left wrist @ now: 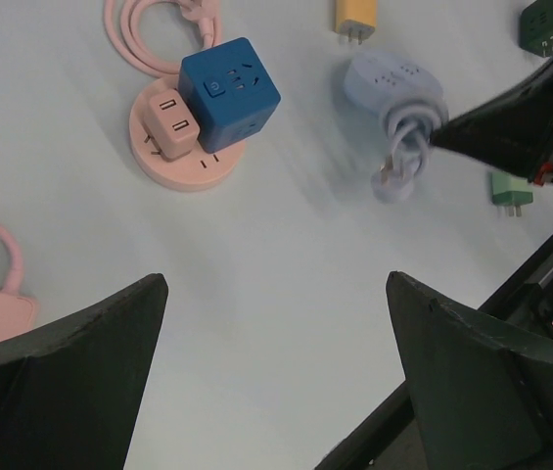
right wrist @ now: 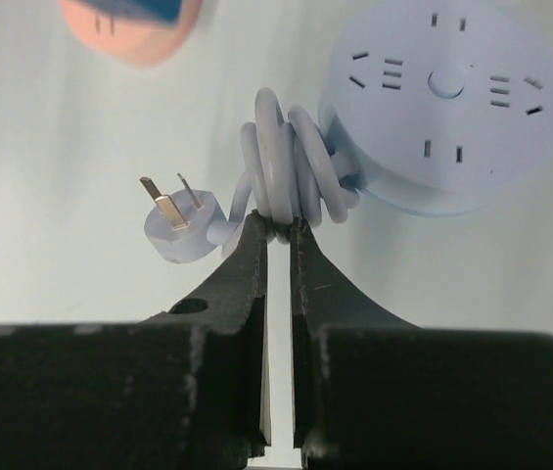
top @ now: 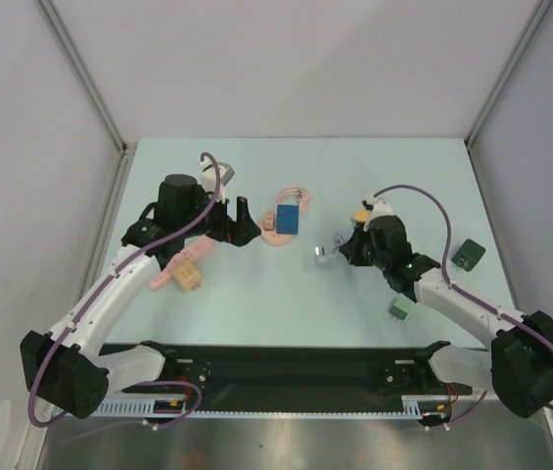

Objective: Insert the plug

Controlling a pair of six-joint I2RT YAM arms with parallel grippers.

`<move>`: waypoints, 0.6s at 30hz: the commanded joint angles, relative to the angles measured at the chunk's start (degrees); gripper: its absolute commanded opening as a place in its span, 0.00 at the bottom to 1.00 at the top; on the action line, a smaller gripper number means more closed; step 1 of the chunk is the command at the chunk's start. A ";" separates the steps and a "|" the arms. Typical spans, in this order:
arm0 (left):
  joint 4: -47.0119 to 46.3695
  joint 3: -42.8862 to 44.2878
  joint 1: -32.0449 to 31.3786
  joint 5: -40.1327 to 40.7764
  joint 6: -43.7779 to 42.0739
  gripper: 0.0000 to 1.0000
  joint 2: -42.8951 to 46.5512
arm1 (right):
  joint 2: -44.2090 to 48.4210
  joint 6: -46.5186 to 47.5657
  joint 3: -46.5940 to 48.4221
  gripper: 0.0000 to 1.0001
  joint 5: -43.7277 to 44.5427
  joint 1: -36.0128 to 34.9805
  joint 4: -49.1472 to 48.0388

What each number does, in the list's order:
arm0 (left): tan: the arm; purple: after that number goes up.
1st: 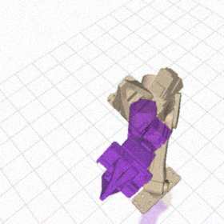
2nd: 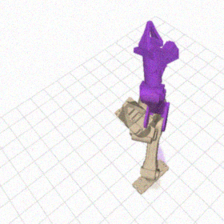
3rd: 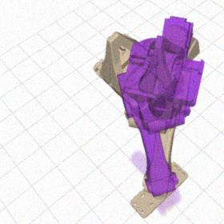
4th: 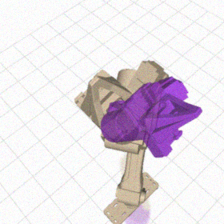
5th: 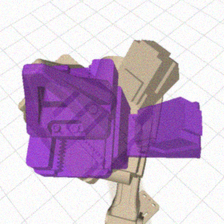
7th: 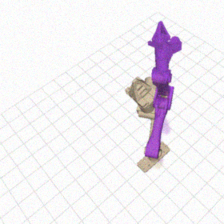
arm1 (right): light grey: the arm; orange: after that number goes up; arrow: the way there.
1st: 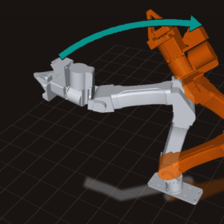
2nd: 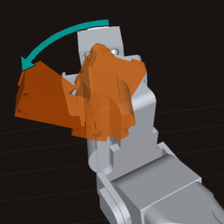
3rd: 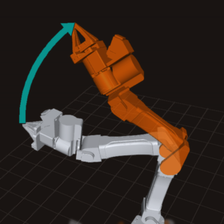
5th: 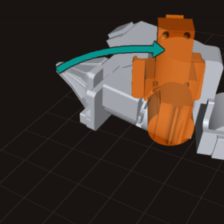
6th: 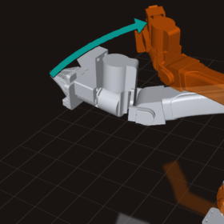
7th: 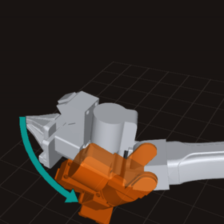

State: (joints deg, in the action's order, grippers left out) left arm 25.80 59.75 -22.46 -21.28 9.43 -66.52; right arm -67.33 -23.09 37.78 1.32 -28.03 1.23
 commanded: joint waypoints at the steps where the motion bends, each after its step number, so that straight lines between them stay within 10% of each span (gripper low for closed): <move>1: -1.72 -0.07 0.22 1.41 -0.20 1.00 2.10 | 1.42 -5.63 -1.73 0.00 5.87 -4.74 -1.59; 5: -1.63 -0.24 0.22 3.60 0.23 1.00 2.18 | -0.78 -8.72 -3.15 0.00 11.33 -10.89 0.15; 8: -0.85 0.28 0.22 10.54 1.38 1.00 1.48 | -1.84 -10.91 -3.50 0.18 12.12 -13.53 1.31; 12: -1.27 0.37 0.22 17.49 4.27 1.00 2.01 | -0.35 -12.68 -0.44 0.72 13.97 -14.07 8.77; 18: -2.34 0.54 0.31 7.16 2.45 0.99 0.52 | 4.22 -11.10 7.56 0.85 17.22 -13.02 22.04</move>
State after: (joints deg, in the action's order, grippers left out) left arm 25.21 59.68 -22.31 -8.14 13.02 -66.00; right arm -66.19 -34.33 39.33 14.33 -41.74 16.88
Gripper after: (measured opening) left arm 0.996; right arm 0.843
